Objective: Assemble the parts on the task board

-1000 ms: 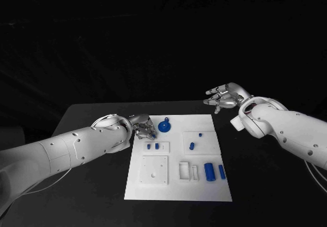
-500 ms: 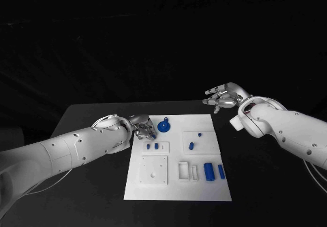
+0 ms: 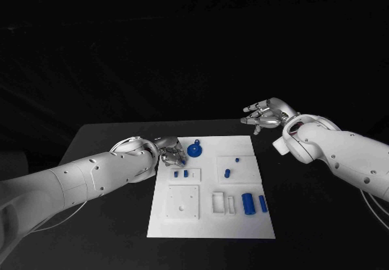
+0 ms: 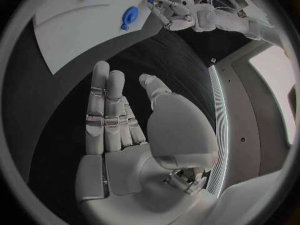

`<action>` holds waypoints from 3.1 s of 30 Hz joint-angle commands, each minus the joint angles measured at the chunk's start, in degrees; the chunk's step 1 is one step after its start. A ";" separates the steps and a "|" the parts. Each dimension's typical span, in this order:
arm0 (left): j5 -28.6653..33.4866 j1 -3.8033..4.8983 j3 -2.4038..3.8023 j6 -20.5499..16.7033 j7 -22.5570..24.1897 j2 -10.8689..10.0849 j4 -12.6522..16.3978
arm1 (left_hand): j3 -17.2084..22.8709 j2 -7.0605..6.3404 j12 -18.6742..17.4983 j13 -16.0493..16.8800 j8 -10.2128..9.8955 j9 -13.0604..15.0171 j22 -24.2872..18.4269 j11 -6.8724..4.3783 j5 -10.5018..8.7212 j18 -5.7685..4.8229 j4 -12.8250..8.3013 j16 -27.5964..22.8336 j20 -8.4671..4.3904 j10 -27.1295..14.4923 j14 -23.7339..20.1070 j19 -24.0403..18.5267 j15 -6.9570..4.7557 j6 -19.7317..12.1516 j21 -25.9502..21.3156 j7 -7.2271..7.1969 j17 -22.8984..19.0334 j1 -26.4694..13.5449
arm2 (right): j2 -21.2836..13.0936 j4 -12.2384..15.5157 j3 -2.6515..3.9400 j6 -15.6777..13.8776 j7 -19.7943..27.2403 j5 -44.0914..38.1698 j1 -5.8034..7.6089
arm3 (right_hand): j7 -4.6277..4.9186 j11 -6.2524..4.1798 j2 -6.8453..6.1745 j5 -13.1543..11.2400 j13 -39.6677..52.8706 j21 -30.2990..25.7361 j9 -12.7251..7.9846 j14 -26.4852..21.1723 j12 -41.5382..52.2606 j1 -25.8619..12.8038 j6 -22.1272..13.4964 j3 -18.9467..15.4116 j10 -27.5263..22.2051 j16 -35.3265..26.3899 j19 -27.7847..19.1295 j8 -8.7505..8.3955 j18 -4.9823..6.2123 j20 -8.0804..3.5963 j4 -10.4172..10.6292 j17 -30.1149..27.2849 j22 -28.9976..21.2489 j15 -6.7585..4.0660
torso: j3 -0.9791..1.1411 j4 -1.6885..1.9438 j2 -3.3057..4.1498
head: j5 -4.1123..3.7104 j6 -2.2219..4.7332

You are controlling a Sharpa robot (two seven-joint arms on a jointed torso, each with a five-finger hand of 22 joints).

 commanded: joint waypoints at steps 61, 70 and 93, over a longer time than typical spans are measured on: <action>7.85 -0.59 0.22 -3.80 0.19 -4.10 -2.13 | 4.81 -2.79 -0.19 -0.07 0.29 -0.21 1.15 2.37 -1.84 2.21 -3.39 -4.88 1.37 -4.37 -4.11 -4.83 1.66 -7.46 0.66 2.32 -2.85 1.38 | 0.37 -0.84 0.01 6.14 0.52 -11.13 -1.85 | -2.20 -1.54 0.30 -4.71 -0.17 8.21 0.50 1.12 -0.59 -1.52 14.41 12.88 2.87 6.42 1.09 0.24 0.50 -1.04 -9.18 4.92 7.91 -1.14 | -0.10 0.17 -0.06 | -1.39 0.28; 28.96 0.46 2.60 -7.78 5.54 -8.37 0.88 | 4.03 -2.66 -0.19 -0.07 0.22 -0.21 -3.04 2.68 -1.90 0.47 -1.62 -23.72 2.47 -4.53 -5.30 -9.45 2.77 -7.39 -7.54 2.54 -9.30 0.49 | 0.53 1.05 -0.73 6.23 -2.24 -25.75 -3.20 | -2.57 -1.66 1.08 -7.84 -0.19 10.72 0.49 1.30 -0.70 -2.42 15.94 15.23 3.00 8.40 0.08 0.24 0.69 -1.02 -11.63 5.08 12.55 -1.17 | -0.10 0.04 -0.02 | -3.21 0.77; 50.63 1.59 3.61 -5.66 10.60 -16.52 15.41 | 4.58 -3.47 -0.18 -0.05 0.27 -0.20 -34.65 4.69 -1.92 -1.77 0.66 -56.23 7.79 -8.72 -6.89 -17.56 7.87 -8.92 -15.52 2.99 -9.98 -0.82 | 0.58 6.14 -4.07 12.10 -12.38 -37.57 -4.67 | -1.84 -0.73 -2.10 -16.75 -0.18 8.57 0.41 1.55 -0.67 -1.52 12.71 14.07 -0.18 9.18 1.64 0.23 0.79 -0.30 -7.73 3.56 12.09 -0.47 | -0.24 0.29 0.02 | -3.79 1.08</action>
